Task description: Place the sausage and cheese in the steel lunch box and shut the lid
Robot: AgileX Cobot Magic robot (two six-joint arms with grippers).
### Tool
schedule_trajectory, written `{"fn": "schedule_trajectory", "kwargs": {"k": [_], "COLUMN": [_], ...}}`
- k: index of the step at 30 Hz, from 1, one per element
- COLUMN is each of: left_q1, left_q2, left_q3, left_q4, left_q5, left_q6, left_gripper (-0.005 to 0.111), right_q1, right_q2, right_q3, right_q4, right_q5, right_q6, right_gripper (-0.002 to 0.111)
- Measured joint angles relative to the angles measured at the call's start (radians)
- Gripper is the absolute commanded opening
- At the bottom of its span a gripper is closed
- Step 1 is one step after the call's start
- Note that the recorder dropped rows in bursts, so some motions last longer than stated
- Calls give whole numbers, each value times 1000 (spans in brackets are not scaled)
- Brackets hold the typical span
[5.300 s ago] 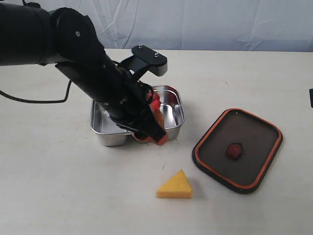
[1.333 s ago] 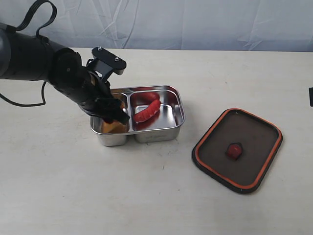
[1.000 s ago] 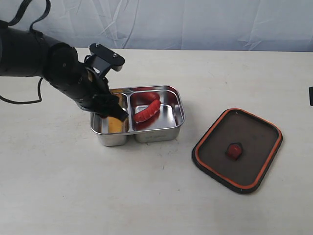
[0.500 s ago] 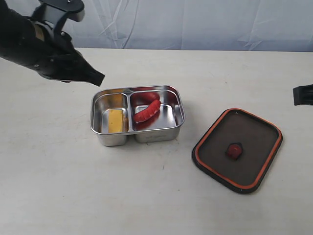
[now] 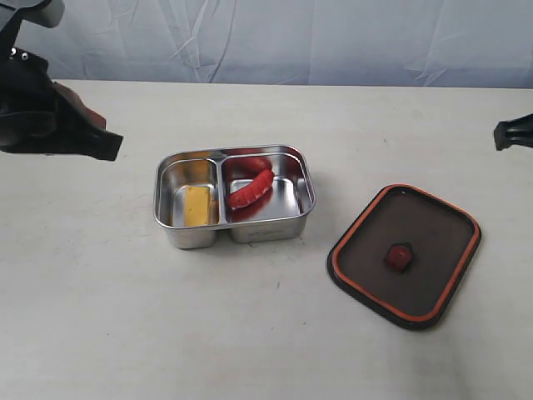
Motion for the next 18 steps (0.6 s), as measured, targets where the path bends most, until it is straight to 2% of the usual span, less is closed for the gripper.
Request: {"fn": "schedule_trajectory", "kwargs": {"k": [3, 5, 12, 18], "left_q1": [0, 0, 0, 0], "left_q2": [-29, -40, -49, -49], "left_q3": [19, 28, 45, 47], "left_q4": [0, 0, 0, 0], "left_q5": [4, 6, 23, 28], "left_q6": [-2, -2, -8, -8], "left_gripper": [0, 0, 0, 0], "right_q1": [-61, -79, -85, -85], "right_q2": [145, 237, 479, 599], "right_q3": [-38, -64, -173, -197], "right_q4": [88, 106, 159, 167], "right_q5": [-25, -52, -90, -105], "right_q6": [-115, -138, -155, -155], "right_gripper": [41, 48, 48, 48]}}
